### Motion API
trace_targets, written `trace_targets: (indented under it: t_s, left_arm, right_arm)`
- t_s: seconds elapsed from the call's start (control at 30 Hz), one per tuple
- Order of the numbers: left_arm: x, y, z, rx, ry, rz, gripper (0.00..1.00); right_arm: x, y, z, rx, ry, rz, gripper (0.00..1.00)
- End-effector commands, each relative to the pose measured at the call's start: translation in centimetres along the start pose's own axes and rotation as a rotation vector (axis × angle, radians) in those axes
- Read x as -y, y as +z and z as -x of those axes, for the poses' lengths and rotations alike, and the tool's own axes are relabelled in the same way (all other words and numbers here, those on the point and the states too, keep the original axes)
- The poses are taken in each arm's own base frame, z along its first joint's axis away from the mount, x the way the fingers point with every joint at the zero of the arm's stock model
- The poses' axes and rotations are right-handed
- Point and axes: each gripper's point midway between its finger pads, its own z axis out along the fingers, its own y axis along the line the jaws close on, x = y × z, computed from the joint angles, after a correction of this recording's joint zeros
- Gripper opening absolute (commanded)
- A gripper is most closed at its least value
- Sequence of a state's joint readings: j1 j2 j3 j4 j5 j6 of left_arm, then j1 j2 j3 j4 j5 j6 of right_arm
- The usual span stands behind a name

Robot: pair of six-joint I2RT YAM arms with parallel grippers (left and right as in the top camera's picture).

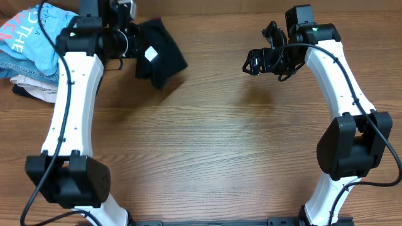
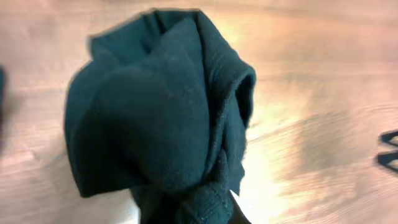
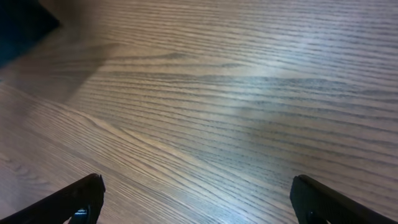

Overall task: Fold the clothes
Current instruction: 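Carry the folded shirt left and place it on the clothes stack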

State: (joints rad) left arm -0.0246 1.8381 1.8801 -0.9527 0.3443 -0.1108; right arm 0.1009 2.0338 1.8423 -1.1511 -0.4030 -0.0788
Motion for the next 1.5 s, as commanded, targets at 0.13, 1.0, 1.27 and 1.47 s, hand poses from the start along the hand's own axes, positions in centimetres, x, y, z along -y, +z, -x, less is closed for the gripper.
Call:
trace_targets:
  t_s: [0.13, 1.0, 1.27, 1.47]
  left_arm:
    - [0.6, -13.3, 9.4, 0.418, 0.007, 0.173, 0.04]
    - [-24.0, -16.2, 17.0, 0.782, -0.143, 0.234, 0.04]
    - [-30.9, -17.3, 12.7, 0.946, -1.016, 0.430, 0.04]
    - [-29.7, -16.3, 13.0, 1.025, -1.350, 0.241, 0.04]
  right_arm:
    - [-0.9, -1.5, 0.0, 0.011, -0.017, 0.000, 1.00]
    - [-1.0, -1.5, -0.3, -0.003, -0.008, 0.003, 1.00]
    - [-1.0, -1.5, -0.2, 0.001, -0.006, 0.004, 1.00]
    - [-1.0, -1.5, -0.2, 0.001, -0.002, 0.004, 1.00]
